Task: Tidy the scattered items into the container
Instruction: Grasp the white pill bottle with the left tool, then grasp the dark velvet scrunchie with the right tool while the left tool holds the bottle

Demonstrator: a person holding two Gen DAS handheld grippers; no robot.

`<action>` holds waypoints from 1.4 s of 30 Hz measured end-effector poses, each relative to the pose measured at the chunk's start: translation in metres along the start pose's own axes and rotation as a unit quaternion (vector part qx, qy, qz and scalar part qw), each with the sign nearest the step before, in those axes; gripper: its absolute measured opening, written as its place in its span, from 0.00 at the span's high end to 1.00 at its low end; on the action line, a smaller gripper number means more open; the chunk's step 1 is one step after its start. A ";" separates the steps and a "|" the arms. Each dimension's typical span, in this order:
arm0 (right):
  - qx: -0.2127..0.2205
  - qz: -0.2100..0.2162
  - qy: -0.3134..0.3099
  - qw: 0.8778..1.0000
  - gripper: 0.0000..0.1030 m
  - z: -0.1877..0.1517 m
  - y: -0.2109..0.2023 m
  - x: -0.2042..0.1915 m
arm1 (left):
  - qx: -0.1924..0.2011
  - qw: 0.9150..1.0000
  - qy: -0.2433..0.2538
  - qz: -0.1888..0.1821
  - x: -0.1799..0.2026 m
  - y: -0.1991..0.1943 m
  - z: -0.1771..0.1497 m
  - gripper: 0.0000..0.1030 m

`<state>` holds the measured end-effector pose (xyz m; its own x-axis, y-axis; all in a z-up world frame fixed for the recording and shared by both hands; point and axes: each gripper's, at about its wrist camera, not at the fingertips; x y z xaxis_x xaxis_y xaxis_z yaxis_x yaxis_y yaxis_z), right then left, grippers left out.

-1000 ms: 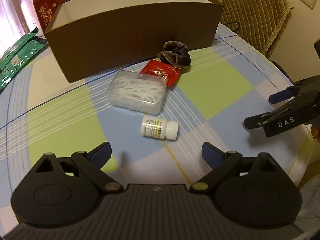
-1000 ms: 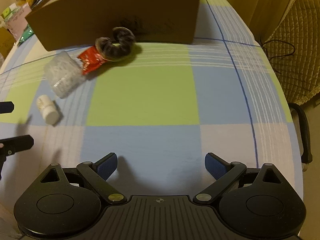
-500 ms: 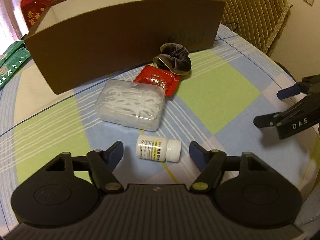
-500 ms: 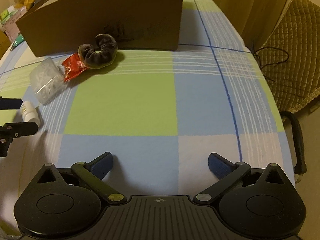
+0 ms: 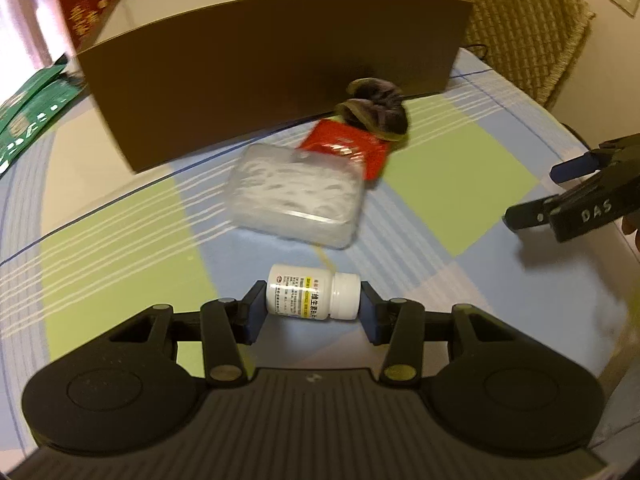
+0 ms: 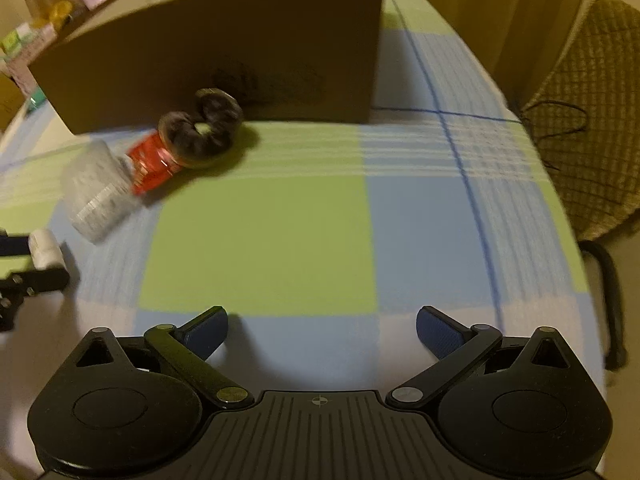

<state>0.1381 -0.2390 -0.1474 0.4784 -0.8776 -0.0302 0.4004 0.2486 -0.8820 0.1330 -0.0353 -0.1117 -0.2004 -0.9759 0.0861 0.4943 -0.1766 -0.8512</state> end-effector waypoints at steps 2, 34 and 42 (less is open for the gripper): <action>0.019 0.018 0.008 1.000 0.00 0.009 0.000 -0.002 | -0.001 1.000 -0.010 0.008 -0.009 -0.003 0.000 0.59; 0.058 0.075 0.084 0.992 0.79 0.075 0.040 0.011 | 0.006 0.997 -0.066 0.027 -0.059 0.007 0.017 0.59; 0.038 0.042 0.071 0.996 0.80 0.045 0.014 0.032 | 0.007 0.999 -0.042 0.002 -0.040 0.004 0.008 0.59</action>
<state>0.1943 -0.2454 -0.1400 0.3996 -0.9000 -0.1742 0.4238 0.3499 -0.8354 0.1501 0.0018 -0.1143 -0.1280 -0.9837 0.1262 0.5060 -0.1742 -0.8447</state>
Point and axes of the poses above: each gripper's, at about its wrist camera, not at the fingertips, and y roughly the way its jaws point, x to its right, z to its top, and after that the axes turned 8 degrees about -y, right-handed
